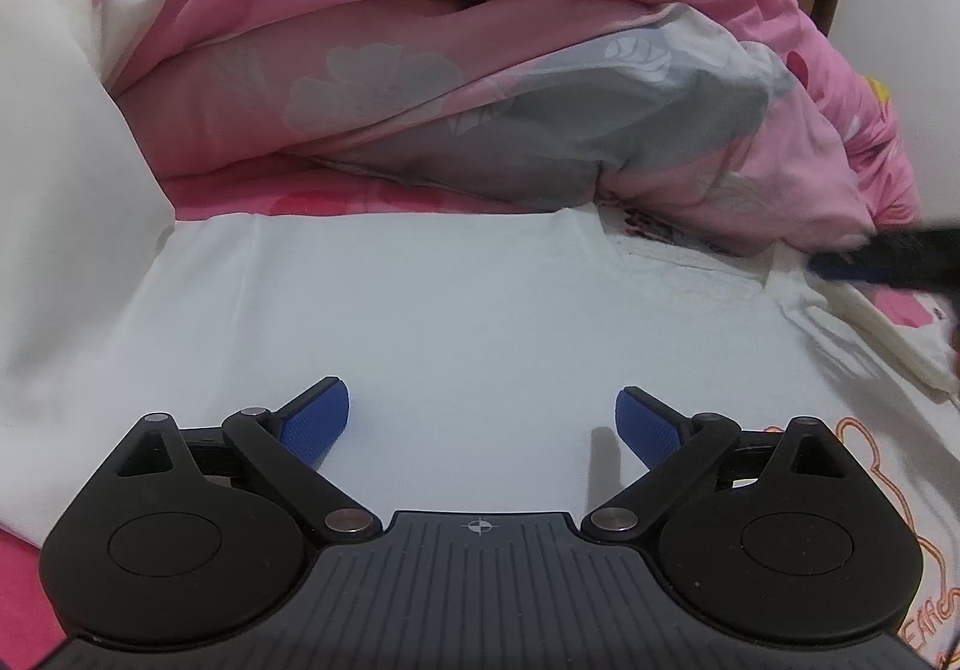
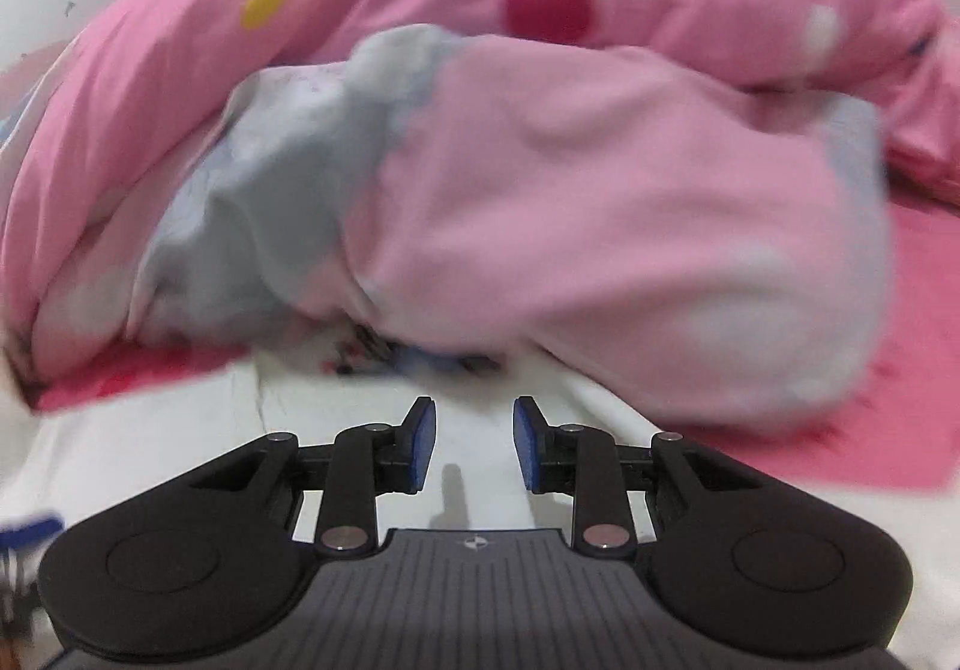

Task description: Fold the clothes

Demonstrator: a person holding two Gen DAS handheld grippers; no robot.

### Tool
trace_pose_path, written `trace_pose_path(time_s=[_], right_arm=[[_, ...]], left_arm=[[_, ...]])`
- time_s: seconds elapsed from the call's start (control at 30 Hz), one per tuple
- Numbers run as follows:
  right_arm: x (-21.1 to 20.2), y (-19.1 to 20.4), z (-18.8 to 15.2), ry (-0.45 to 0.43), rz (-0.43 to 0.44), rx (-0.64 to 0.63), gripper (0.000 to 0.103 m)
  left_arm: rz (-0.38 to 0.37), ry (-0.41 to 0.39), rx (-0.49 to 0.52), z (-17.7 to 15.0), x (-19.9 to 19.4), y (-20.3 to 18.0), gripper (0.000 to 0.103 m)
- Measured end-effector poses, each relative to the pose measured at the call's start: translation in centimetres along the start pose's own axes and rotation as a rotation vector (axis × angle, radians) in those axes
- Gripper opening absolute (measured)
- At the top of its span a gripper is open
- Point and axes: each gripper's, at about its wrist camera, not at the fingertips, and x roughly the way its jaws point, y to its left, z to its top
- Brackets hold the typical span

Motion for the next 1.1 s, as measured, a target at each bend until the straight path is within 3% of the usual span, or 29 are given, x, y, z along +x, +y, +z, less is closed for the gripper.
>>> trace_pose_path(time_s=[0.07,0.2,0.37,0.5,0.8,1.03,1.1], right_arm=[[-0.6,-1.2,-1.0,0.034,-0.030,-0.012,0.030],[1.9,-4.1,-0.8,0.085,-0.060,0.056,0.028],[5.9,-6.2,1.7,0.062,-0.084,0.182,0.026],[4.4,-5.7,1.7,0.057,-0.103,0.211,0.029],[-11.2,-6.0,-1.5,-0.134,-0.028,0.296,0.030],[-24.3,-9.9,-8.1,-0.254,-0.073,0.461,0.042],[-26.4,-11.8,-9.3,-0.287,-0.134,0.473,0.044]], left_arm=[[0.002,0.000,0.003,0.0,0.0,0.0,0.097],[0.007,0.001,0.011,0.0,0.1,-0.1,0.097],[0.000,0.000,0.006,-0.1,0.1,0.0,0.098],[-0.004,-0.001,0.002,-0.1,0.0,0.1,0.098],[-0.018,-0.005,-0.007,-0.2,-0.1,0.3,0.098],[-0.059,-0.013,-0.037,-0.4,-1.1,1.5,0.099],[-0.047,-0.018,-0.026,-0.3,-1.2,1.2,0.100]])
